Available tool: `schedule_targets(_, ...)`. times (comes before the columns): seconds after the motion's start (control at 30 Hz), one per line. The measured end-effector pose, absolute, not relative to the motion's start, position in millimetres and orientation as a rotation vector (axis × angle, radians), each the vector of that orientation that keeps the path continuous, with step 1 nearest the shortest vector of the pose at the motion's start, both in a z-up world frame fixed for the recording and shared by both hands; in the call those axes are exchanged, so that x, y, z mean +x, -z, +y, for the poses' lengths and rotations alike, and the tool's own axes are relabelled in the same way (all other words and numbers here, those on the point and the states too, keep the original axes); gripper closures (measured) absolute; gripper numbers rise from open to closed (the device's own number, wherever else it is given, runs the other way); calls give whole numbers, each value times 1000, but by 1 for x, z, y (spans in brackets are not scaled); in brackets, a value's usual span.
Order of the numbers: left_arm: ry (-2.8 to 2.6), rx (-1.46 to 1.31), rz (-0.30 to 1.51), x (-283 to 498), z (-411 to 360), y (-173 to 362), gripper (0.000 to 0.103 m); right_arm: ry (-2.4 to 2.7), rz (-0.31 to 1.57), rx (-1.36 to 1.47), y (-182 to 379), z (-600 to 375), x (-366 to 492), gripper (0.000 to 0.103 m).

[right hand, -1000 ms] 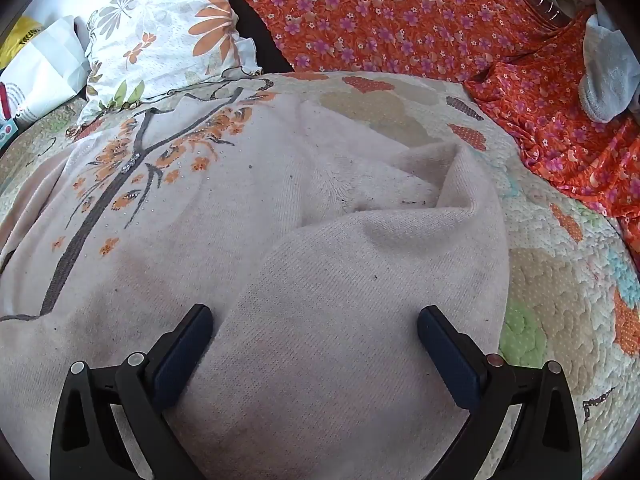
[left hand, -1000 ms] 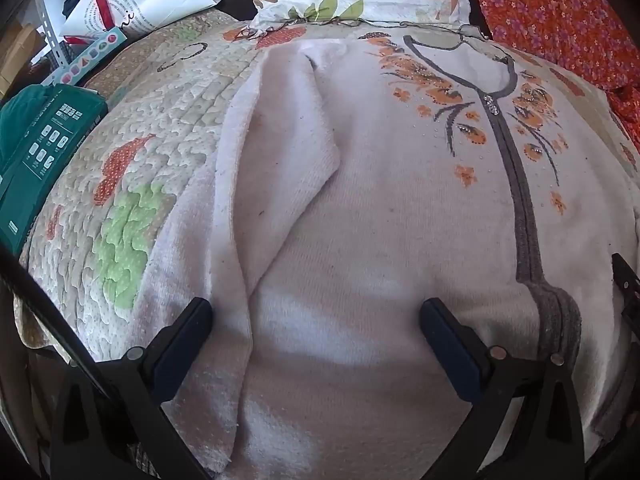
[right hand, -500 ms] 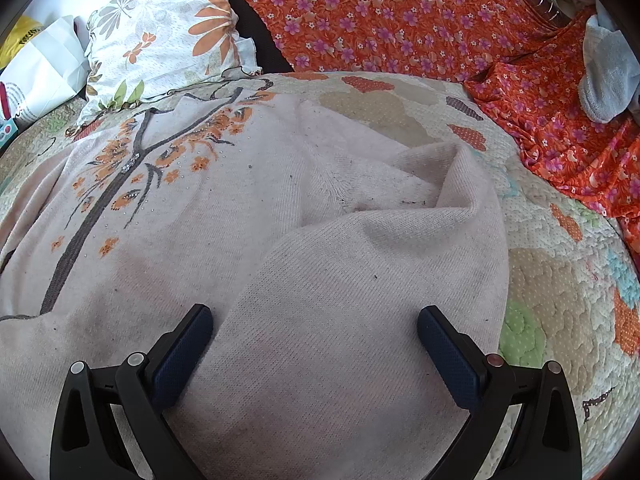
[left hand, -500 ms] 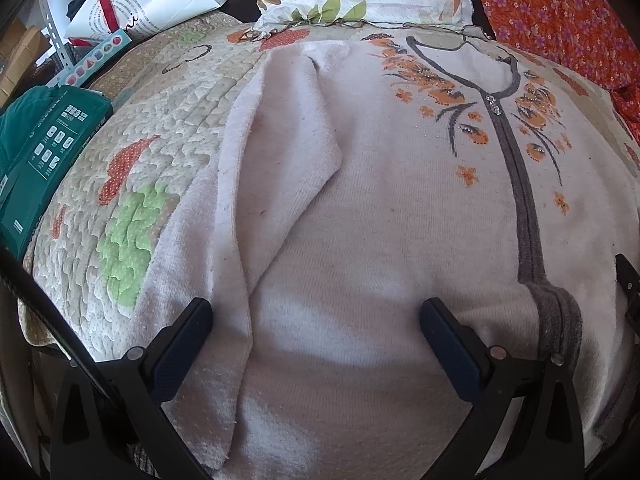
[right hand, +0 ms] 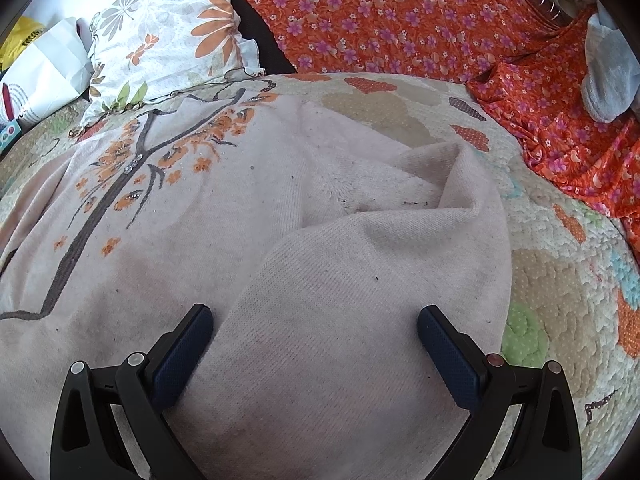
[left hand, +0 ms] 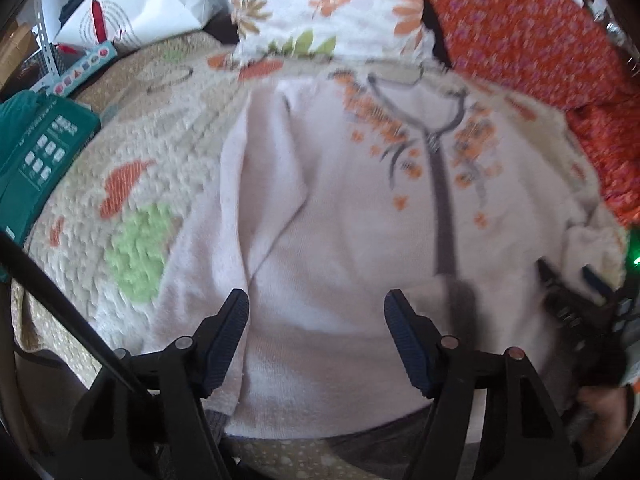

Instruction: Fold small clothes

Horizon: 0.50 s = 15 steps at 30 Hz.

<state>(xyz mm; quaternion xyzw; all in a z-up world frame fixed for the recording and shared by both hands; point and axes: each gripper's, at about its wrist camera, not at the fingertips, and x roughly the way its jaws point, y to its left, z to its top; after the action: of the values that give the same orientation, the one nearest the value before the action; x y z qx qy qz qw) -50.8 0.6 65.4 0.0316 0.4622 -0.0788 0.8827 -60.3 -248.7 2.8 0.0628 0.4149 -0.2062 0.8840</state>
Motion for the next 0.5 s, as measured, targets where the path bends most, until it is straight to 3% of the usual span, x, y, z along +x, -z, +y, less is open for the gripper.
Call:
schedule_targets(0.07,188,67,932,-45,-3,-84,33,438,875,122,-7,-246,-62,2)
schedule_targets(0.13,220,69,924,-37,-6,-97,33,371,925,153,-22,-246,-63,29)
schedule_targets(0.17,240,61,920,-29,-7,-105,32,321,928,189,-34,-249,-65,35)
schedule_targets(0.33,292,4,919,7,-5,-116,28,308,808,258,-103,-296,-59,28)
schedule_targets(0.5,320,-12,947,47,-8,-100,28,420,1011,229,-73,-384,15,28)
